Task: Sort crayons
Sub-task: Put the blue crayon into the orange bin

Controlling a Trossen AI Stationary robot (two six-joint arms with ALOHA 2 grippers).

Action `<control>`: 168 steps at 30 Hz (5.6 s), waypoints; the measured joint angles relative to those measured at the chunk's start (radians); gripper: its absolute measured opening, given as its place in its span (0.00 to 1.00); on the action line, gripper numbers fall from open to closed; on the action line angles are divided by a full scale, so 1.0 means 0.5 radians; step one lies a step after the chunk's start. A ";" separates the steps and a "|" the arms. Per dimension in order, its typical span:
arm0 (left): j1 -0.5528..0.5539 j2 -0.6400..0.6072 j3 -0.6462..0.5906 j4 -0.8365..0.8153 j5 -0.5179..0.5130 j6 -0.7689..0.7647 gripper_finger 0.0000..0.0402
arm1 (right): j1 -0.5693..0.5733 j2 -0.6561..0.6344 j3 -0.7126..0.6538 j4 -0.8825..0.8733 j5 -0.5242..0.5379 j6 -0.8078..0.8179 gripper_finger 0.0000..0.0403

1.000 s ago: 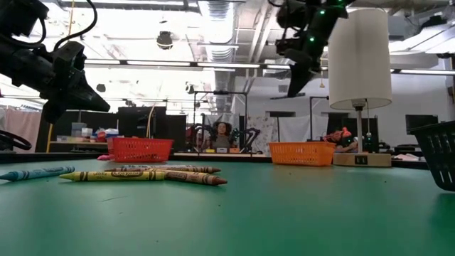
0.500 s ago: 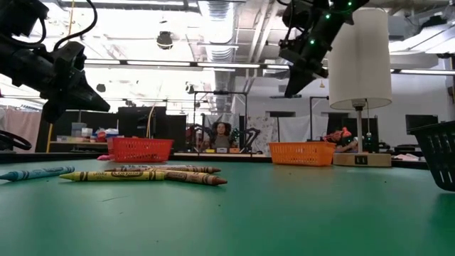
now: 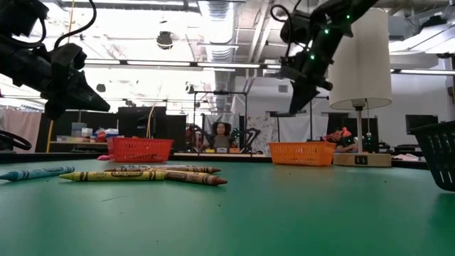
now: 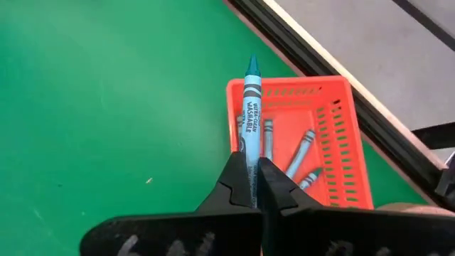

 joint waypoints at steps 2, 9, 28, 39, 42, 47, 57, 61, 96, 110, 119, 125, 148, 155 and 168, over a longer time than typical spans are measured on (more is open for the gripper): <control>0.000 0.000 0.000 0.000 0.001 -0.025 0.00 | -0.016 0.000 -0.046 0.041 0.002 0.008 0.00; 0.000 0.000 0.000 0.000 0.000 -0.074 0.00 | -0.104 0.010 -0.250 0.304 0.031 0.204 0.00; 0.000 0.000 0.000 0.002 -0.084 -0.108 0.00 | -0.180 0.263 -0.309 0.416 0.033 0.225 0.00; 0.000 0.000 0.000 0.003 -0.086 -0.109 0.00 | -0.201 0.276 -0.308 0.406 0.045 0.292 0.15; 0.000 0.000 0.000 0.004 -0.086 -0.109 0.00 | -0.200 0.276 -0.308 0.405 0.038 0.293 0.18; 0.000 0.000 0.000 0.004 -0.087 -0.109 0.00 | -0.201 0.276 -0.260 0.400 -0.066 0.294 0.20; 0.000 0.000 0.000 0.005 -0.088 -0.162 0.00 | -0.148 0.276 0.061 0.403 -0.282 0.176 0.20; 0.000 0.000 0.000 0.004 -0.088 -0.151 0.00 | -0.075 0.276 0.207 0.407 -0.328 0.066 0.20; 0.000 0.000 0.000 0.002 -0.084 -0.102 0.00 | 0.879 0.611 0.378 1.443 -0.386 -0.401 0.20; -0.001 0.000 0.000 0.001 -0.038 -0.087 0.00 | 0.901 1.195 0.577 1.819 -0.674 -0.398 0.20; 0.000 0.000 0.000 0.002 -0.049 -0.002 0.00 | 0.851 1.493 0.911 1.631 -1.240 -0.514 0.20; 0.000 0.000 0.000 0.001 -0.041 -0.007 0.00 | 0.849 1.621 1.073 1.413 -1.369 -0.847 0.20; 0.000 0.000 0.000 0.002 -0.033 -0.039 0.00 | 0.861 1.658 1.108 1.009 -1.257 -1.292 0.20; 0.000 0.000 0.000 0.003 -0.099 0.339 0.00 | 0.861 1.668 1.108 0.995 -1.244 -1.303 0.20; 0.000 0.000 0.000 0.004 -0.088 0.378 0.00 | 0.863 1.747 1.110 0.948 -1.126 -1.343 0.20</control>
